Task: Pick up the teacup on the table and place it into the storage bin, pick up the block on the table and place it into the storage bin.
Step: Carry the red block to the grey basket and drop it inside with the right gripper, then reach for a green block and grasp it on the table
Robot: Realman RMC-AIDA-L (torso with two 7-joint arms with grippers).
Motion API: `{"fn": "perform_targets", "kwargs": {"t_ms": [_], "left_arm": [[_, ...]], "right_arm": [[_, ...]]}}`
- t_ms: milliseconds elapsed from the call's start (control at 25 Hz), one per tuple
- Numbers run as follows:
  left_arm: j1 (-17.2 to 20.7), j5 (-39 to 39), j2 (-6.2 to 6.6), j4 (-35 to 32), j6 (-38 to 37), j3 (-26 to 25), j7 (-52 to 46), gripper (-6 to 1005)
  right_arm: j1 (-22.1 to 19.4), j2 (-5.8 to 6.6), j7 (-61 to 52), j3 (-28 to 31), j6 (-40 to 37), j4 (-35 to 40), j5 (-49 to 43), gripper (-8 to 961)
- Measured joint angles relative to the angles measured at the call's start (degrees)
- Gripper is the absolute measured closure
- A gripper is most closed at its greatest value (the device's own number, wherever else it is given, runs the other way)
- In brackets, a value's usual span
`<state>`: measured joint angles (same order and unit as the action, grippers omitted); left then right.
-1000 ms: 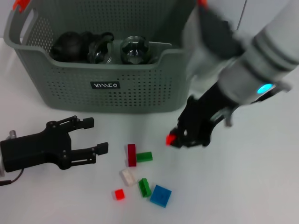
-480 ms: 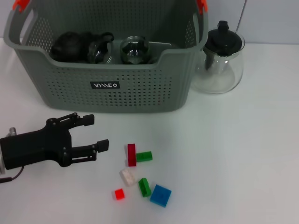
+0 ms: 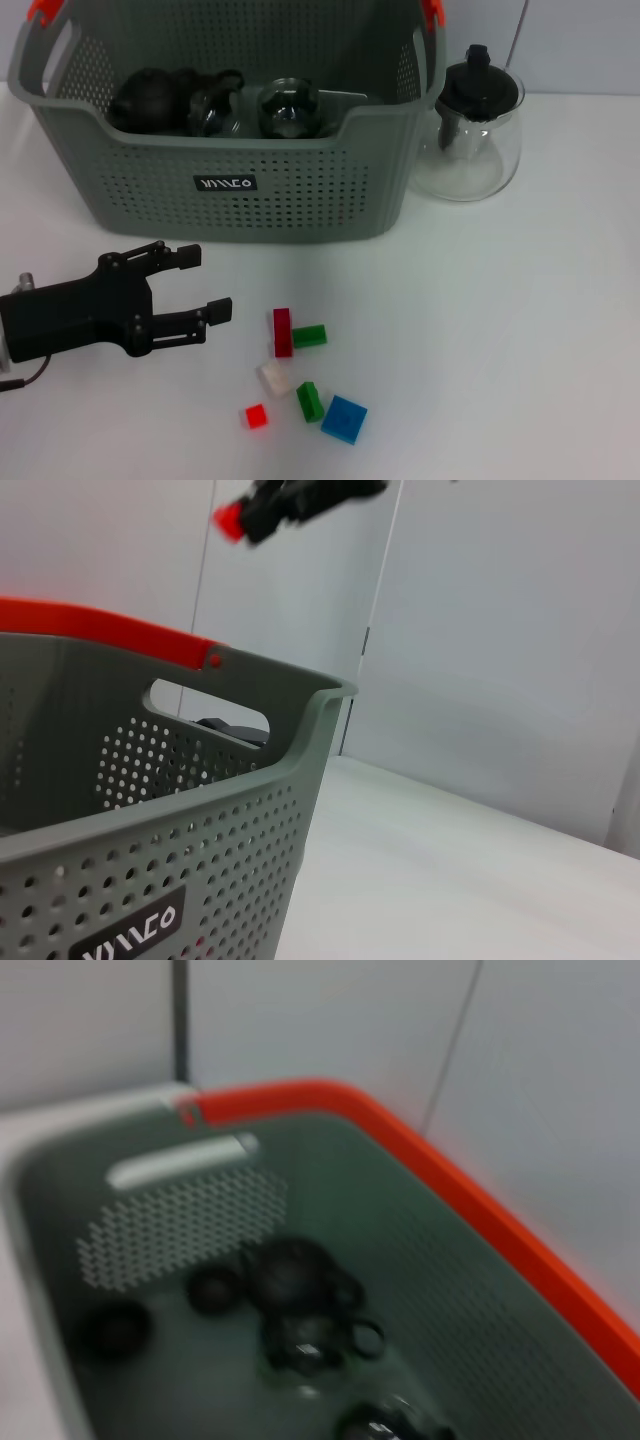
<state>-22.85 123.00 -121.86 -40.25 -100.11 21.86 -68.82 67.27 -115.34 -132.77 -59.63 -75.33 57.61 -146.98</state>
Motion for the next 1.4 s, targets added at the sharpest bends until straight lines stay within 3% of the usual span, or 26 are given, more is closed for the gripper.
{"fn": "perform_targets", "kwargs": {"t_ms": [240, 560, 680, 800, 960, 1120, 1280, 1400], "left_arm": [[-0.02, 0.1, 0.04, 0.0, 0.0, 0.03, -0.01, 142], [-0.08, 0.12, 0.05, 0.0, 0.0, 0.03, -0.16, 142], [-0.09, 0.06, 0.05, 0.04, 0.0, 0.1, -0.18, 142], [-0.1, 0.04, 0.05, 0.14, 0.01, 0.21, -0.19, 142], [-0.09, 0.01, 0.05, 0.28, 0.01, 0.33, -0.14, 142], [-0.09, 0.13, 0.05, 0.35, 0.0, 0.36, -0.07, 142], [-0.07, 0.26, 0.05, 0.35, 0.0, 0.3, -0.05, 142], [0.04, 0.34, 0.05, 0.2, 0.0, 0.29, -0.03, 142]], "right_arm": [[0.06, -1.49, -0.82, -3.19, 5.23, -2.35, -4.98, 622], [-0.45, -1.8, -0.31, -3.07, 5.05, -1.19, -4.67, 595], [-2.03, -1.94, 0.8, -2.83, 3.35, 2.38, -1.4, 468], [-5.48, -1.99, 3.35, -2.68, -0.04, 8.74, 6.39, 342], [-12.26, -1.58, 8.83, -2.14, -6.78, 17.23, 21.82, 316], [-17.11, -0.54, 13.7, -1.61, -16.76, 19.54, 33.5, 309], [-19.88, -0.4, 17.83, -1.61, -26.99, 18.75, 33.63, 311], [-20.67, -0.98, 19.59, -2.05, -32.42, 16.34, 29.11, 314]]}}
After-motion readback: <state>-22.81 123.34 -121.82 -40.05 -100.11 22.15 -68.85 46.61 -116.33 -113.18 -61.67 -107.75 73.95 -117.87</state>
